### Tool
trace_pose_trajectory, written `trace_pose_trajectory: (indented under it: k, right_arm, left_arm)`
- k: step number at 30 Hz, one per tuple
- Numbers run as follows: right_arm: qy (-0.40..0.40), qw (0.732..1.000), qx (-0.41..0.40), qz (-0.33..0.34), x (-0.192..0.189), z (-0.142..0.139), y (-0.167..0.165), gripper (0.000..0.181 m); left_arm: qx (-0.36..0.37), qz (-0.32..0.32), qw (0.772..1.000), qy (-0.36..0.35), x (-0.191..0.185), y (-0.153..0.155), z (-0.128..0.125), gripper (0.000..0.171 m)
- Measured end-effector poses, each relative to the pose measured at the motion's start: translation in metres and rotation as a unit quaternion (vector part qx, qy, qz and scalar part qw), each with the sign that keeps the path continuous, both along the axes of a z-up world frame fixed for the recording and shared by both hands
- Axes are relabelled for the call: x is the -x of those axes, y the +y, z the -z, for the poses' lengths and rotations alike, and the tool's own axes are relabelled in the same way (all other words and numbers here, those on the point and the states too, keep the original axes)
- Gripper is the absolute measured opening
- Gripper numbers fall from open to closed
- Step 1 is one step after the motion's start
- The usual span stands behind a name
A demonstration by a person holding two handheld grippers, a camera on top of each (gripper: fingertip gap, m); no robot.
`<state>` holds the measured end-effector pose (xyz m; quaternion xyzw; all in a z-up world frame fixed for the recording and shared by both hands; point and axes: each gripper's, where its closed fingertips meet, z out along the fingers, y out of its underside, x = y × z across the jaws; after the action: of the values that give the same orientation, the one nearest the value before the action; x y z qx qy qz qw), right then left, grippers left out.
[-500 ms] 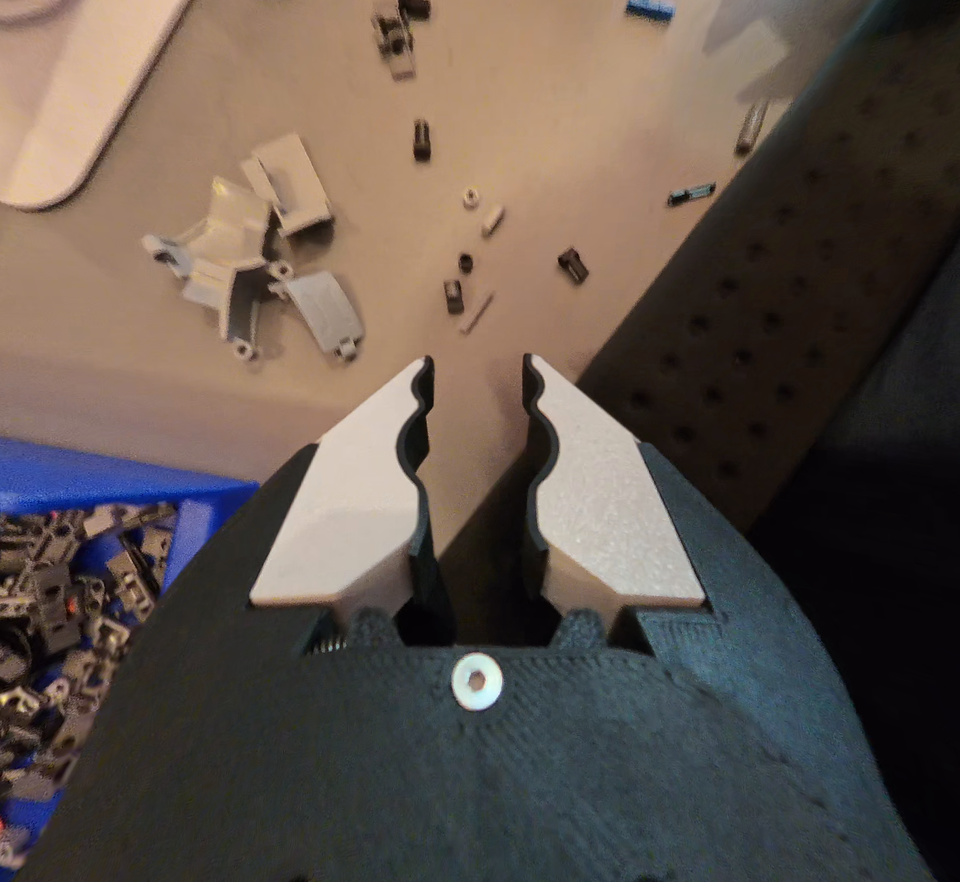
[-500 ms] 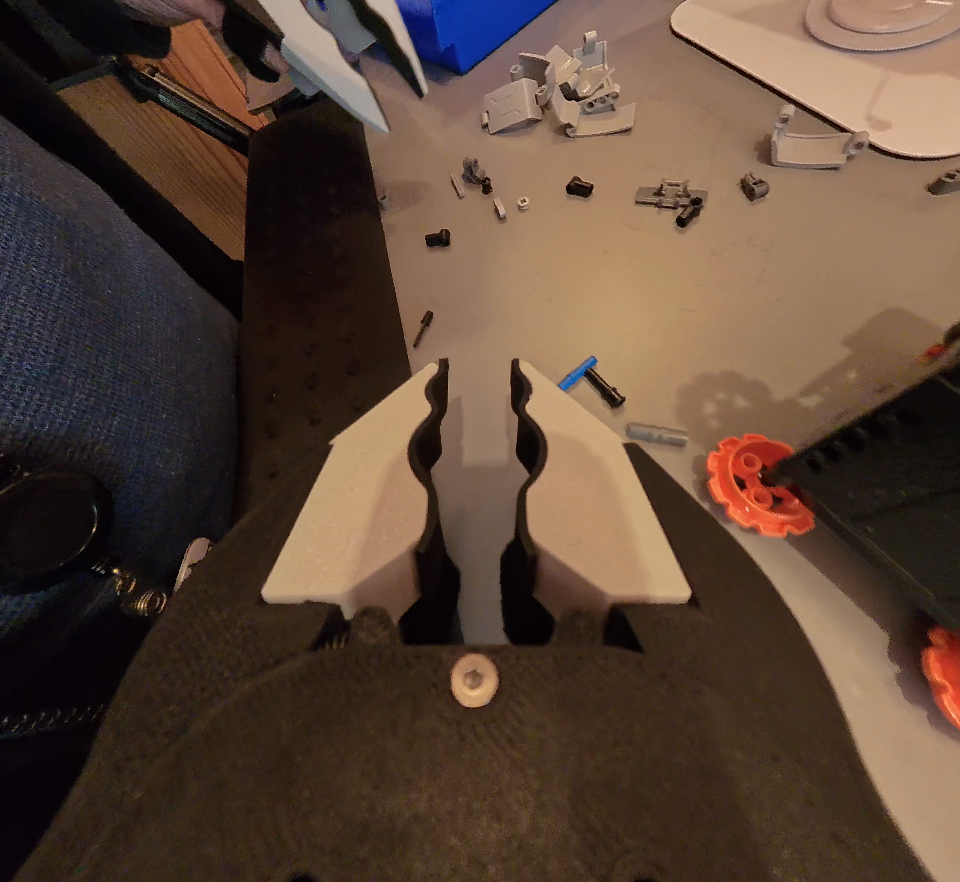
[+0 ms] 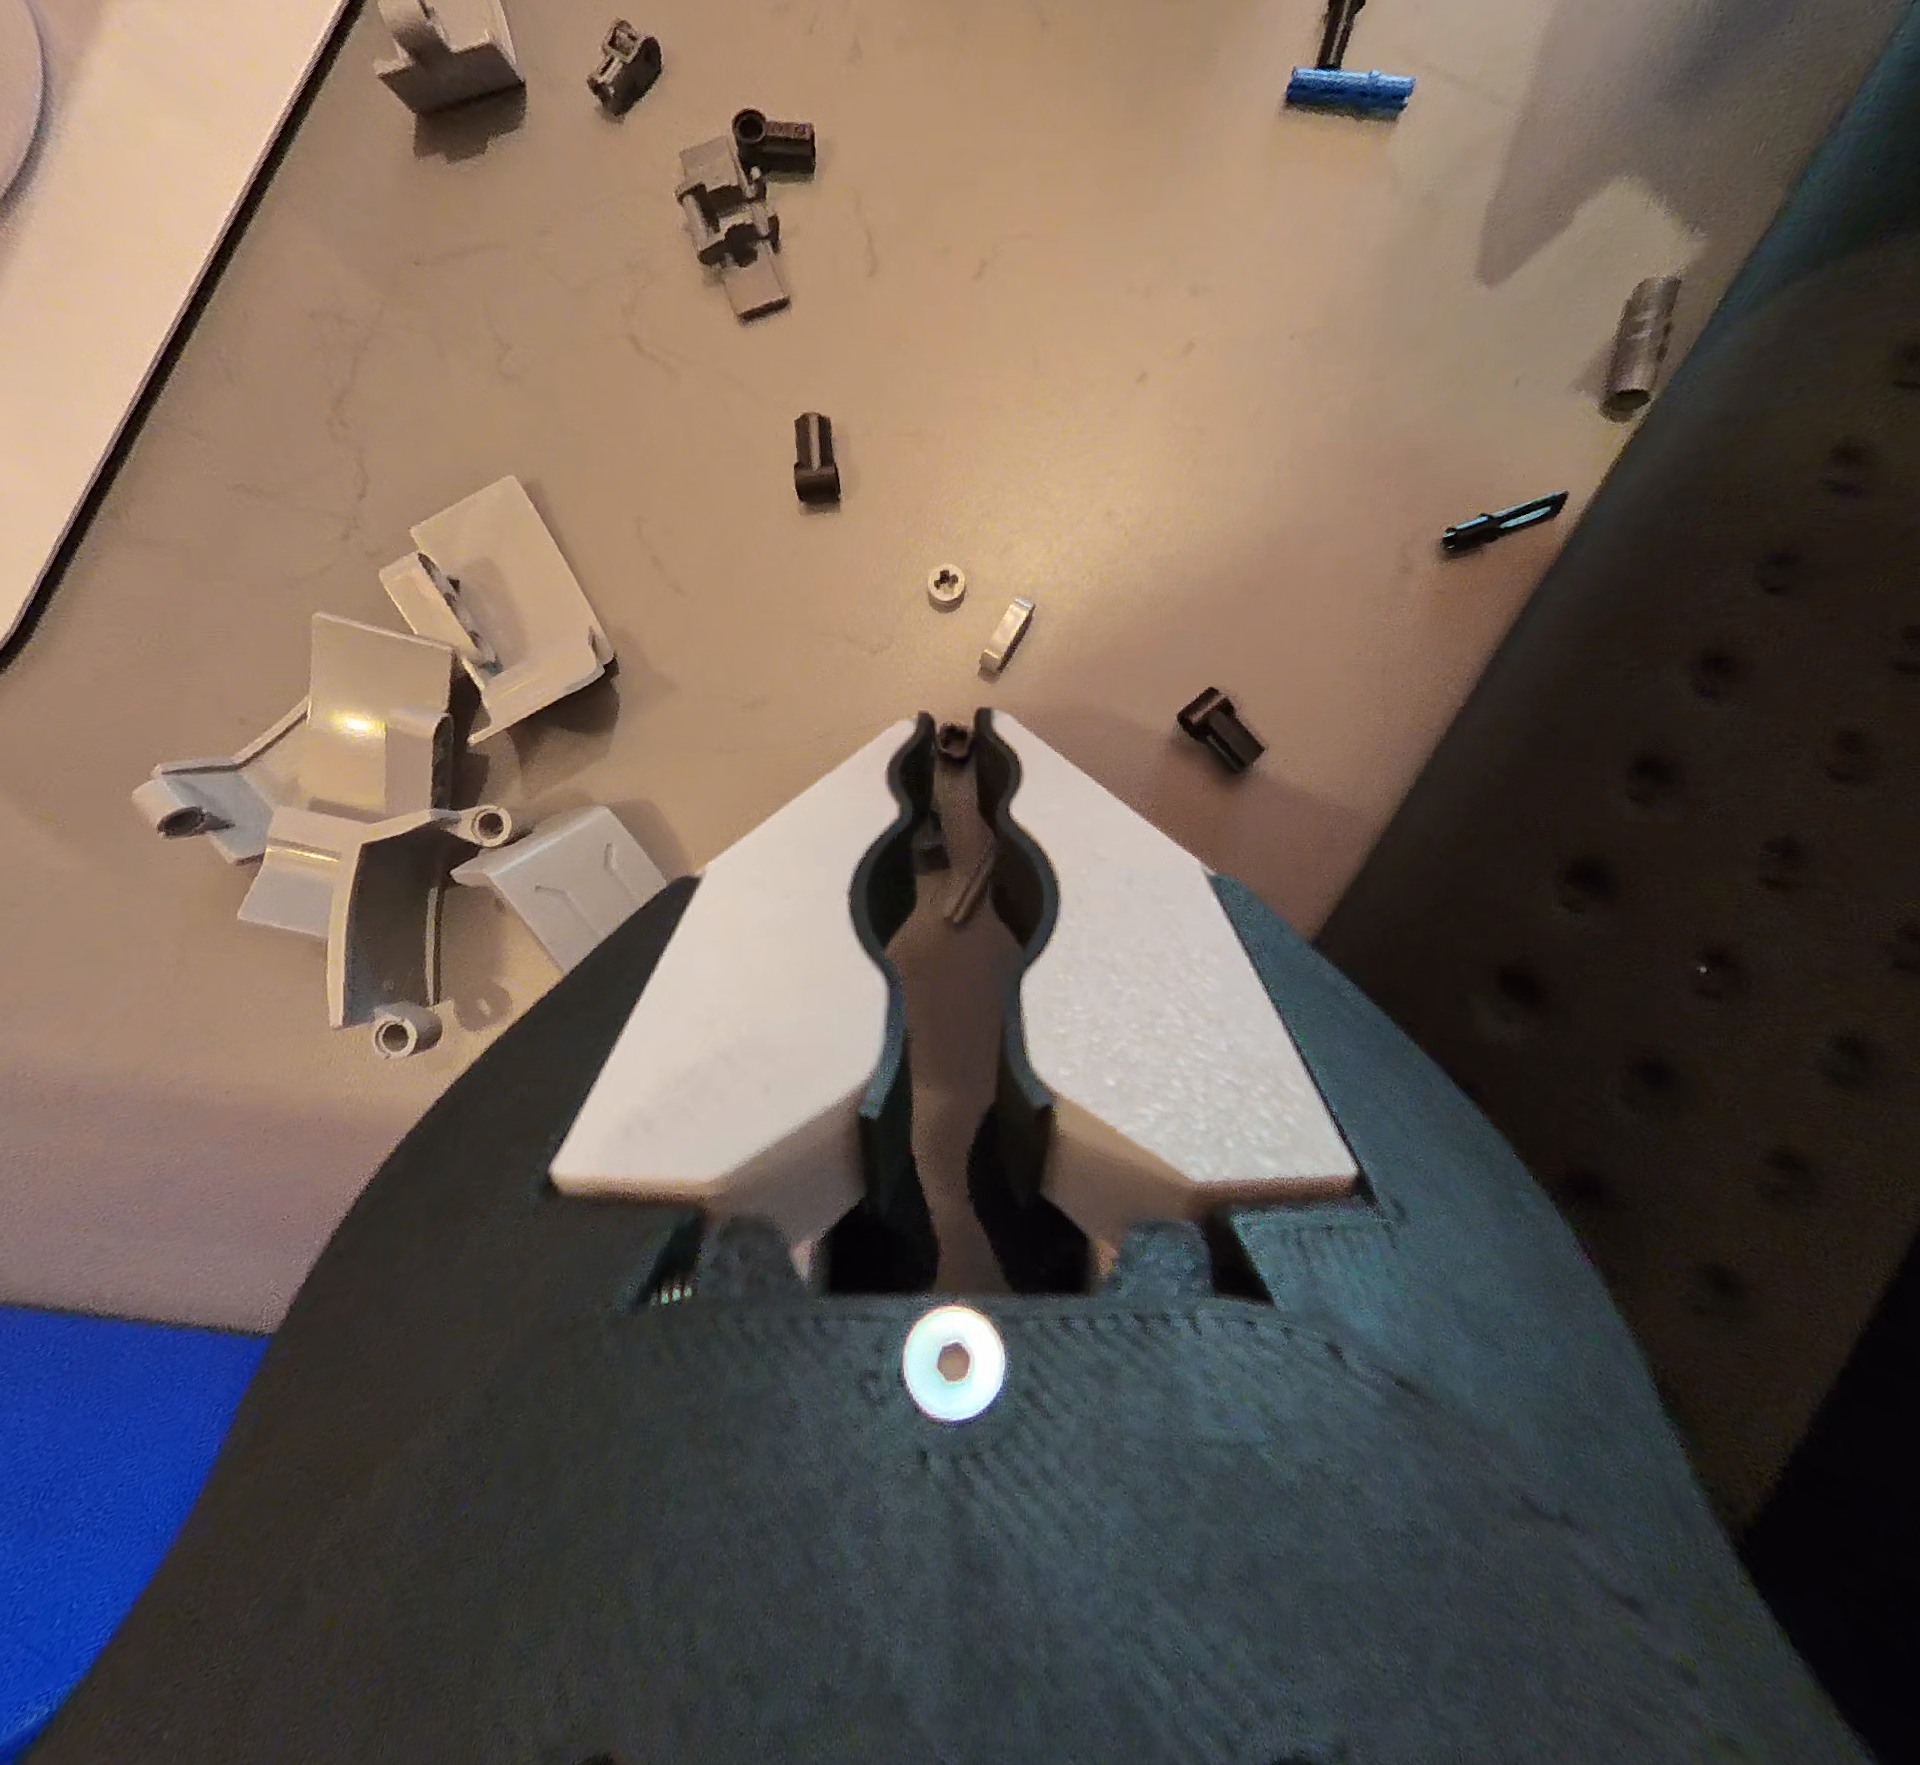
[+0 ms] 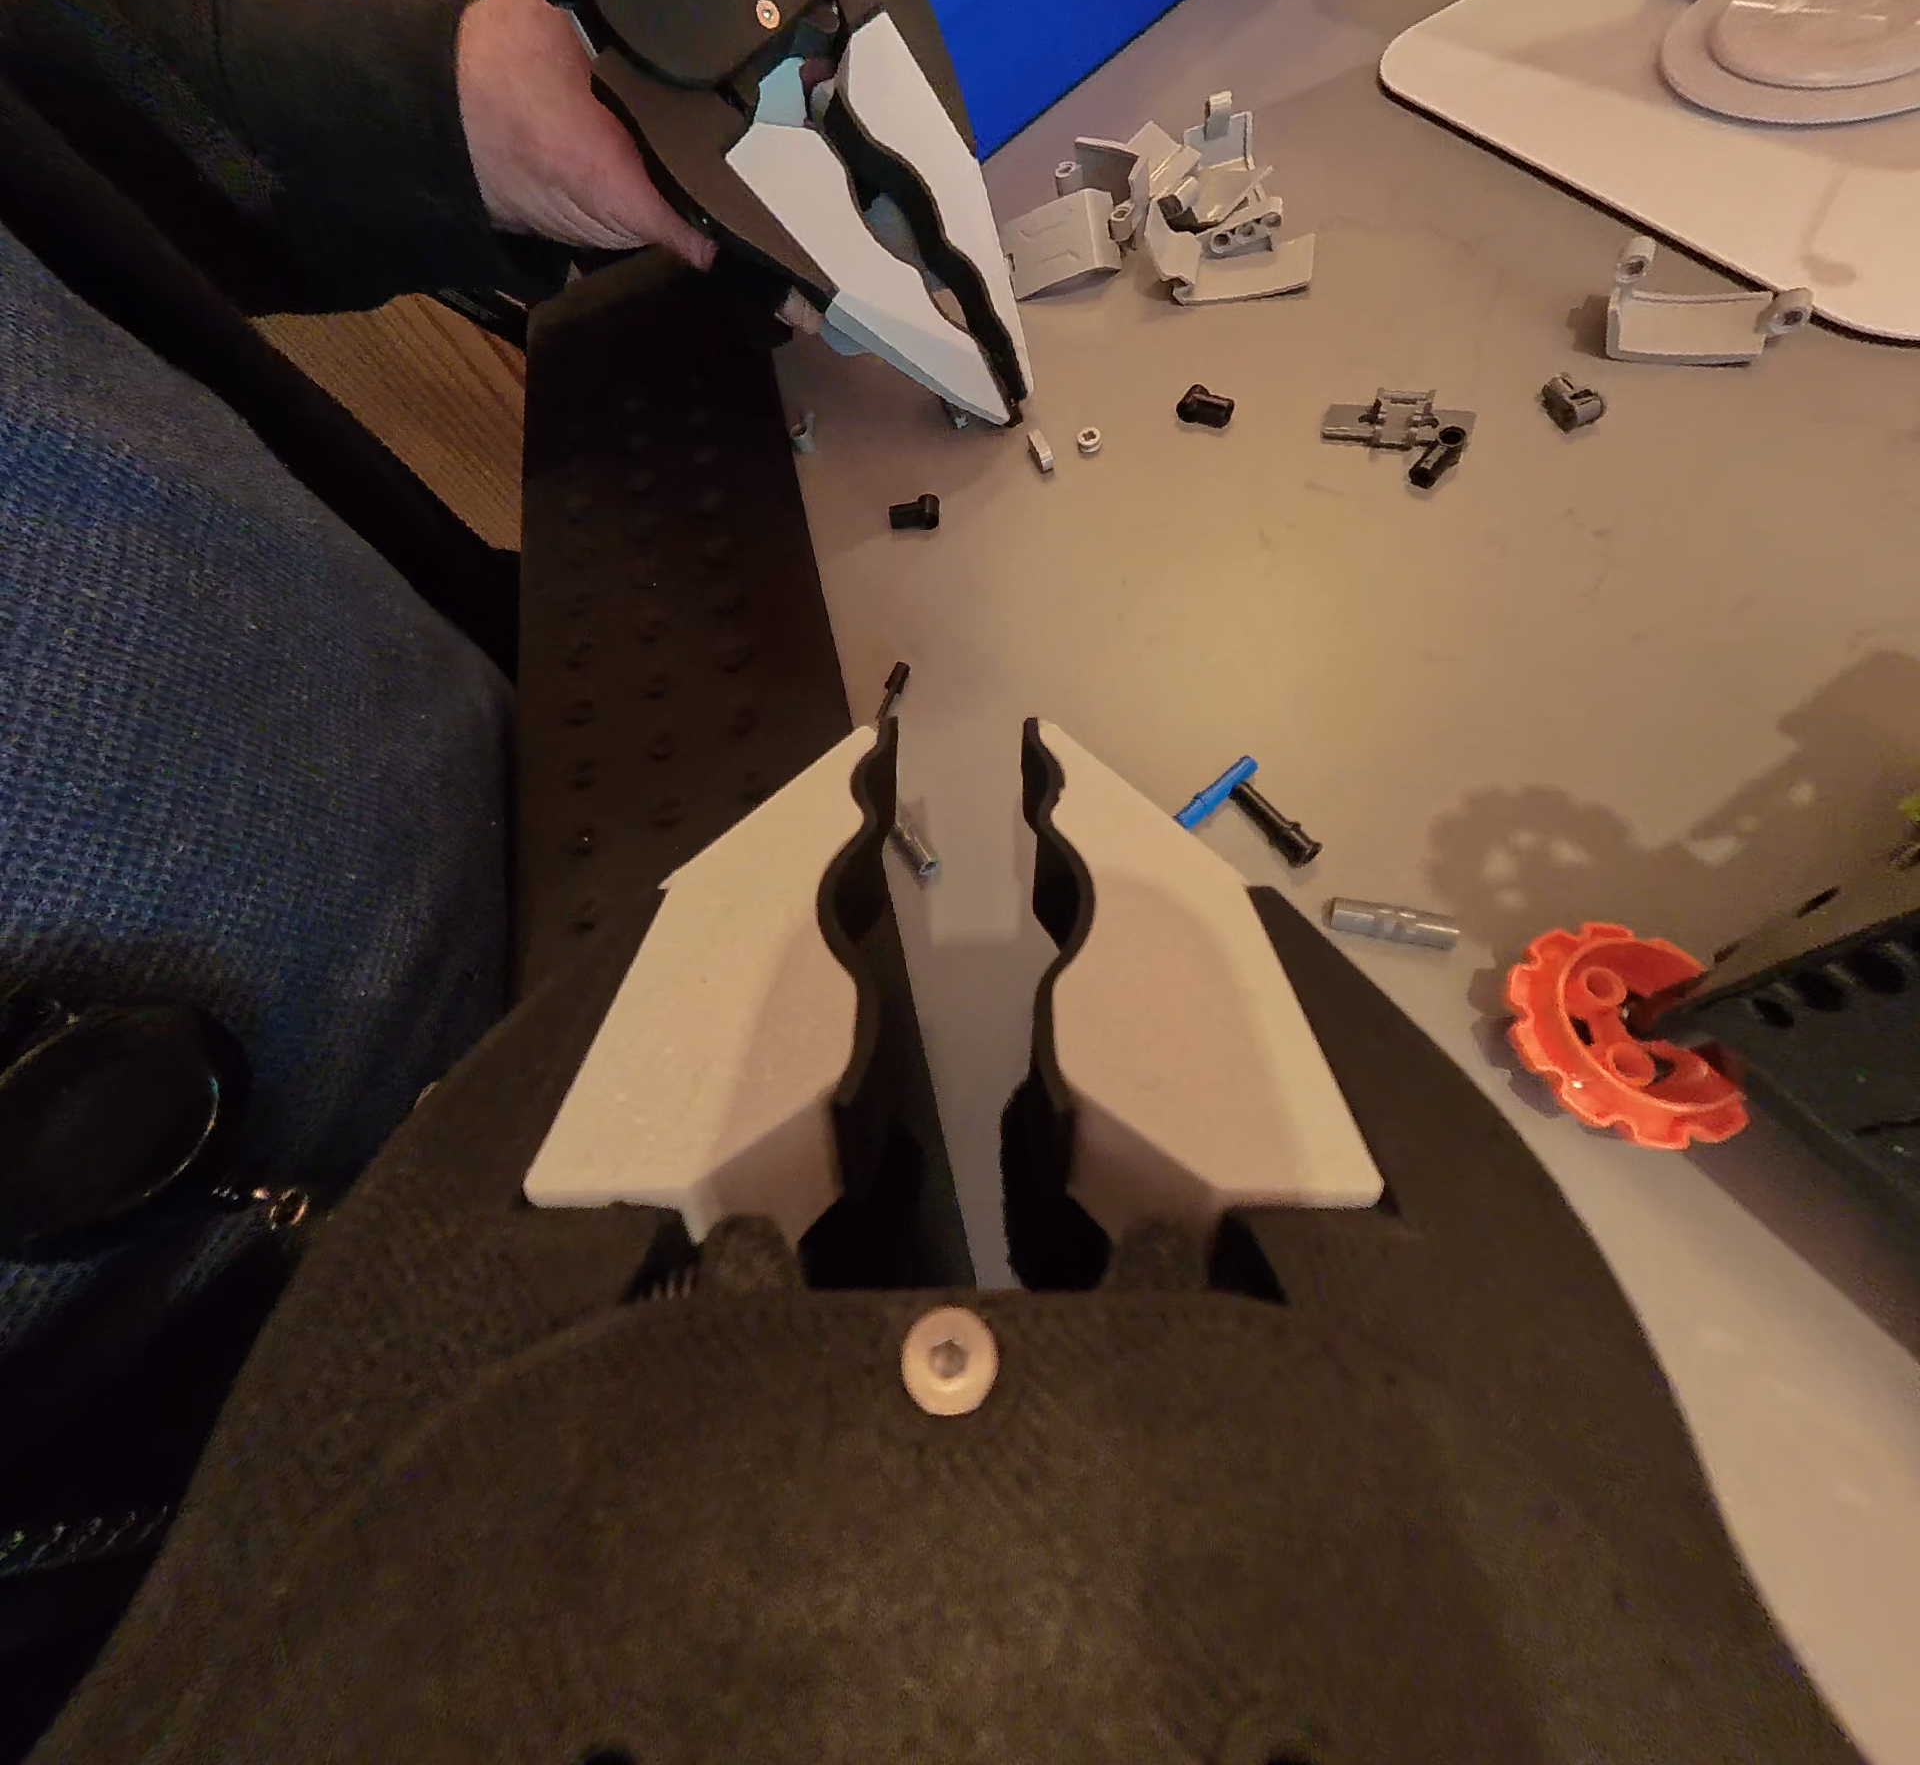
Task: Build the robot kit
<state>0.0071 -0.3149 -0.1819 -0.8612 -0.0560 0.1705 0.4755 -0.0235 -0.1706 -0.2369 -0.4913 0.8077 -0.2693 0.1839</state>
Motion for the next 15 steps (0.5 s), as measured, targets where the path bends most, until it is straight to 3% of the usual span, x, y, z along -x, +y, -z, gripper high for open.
trace_pose_trajectory:
  k: [4,7,9,11,13,15]
  right_arm:
    - [0.004,1.000,-0.003,0.011,-0.003,-0.002,-0.001,0.022]
    - [0.046,0.997,-0.026,0.055,-0.014,-0.014,0.003,0.021]
    - [0.117,0.987,-0.070,0.086,-0.022,-0.035,0.006,0.018]
    - [0.224,0.960,-0.131,0.108,-0.032,-0.063,0.006,0.013]
    - [0.320,0.922,-0.191,0.108,-0.041,-0.090,0.004,0.012]
    - [0.360,0.900,-0.222,0.105,-0.047,-0.107,0.002,0.011]
  left_arm:
    - [0.018,-0.002,1.000,-0.025,-0.003,-0.003,-0.008,0.006]
    - [0.095,0.000,0.991,-0.091,-0.021,-0.022,-0.047,0.006]
    - [0.172,0.014,0.974,-0.150,-0.036,-0.043,-0.084,0.006]
    - [0.240,0.055,0.948,-0.203,-0.048,-0.073,-0.123,0.006]
    - [0.260,0.102,0.927,-0.248,-0.058,-0.101,-0.155,0.006]
    - [0.262,0.146,0.912,-0.282,-0.064,-0.125,-0.177,0.006]
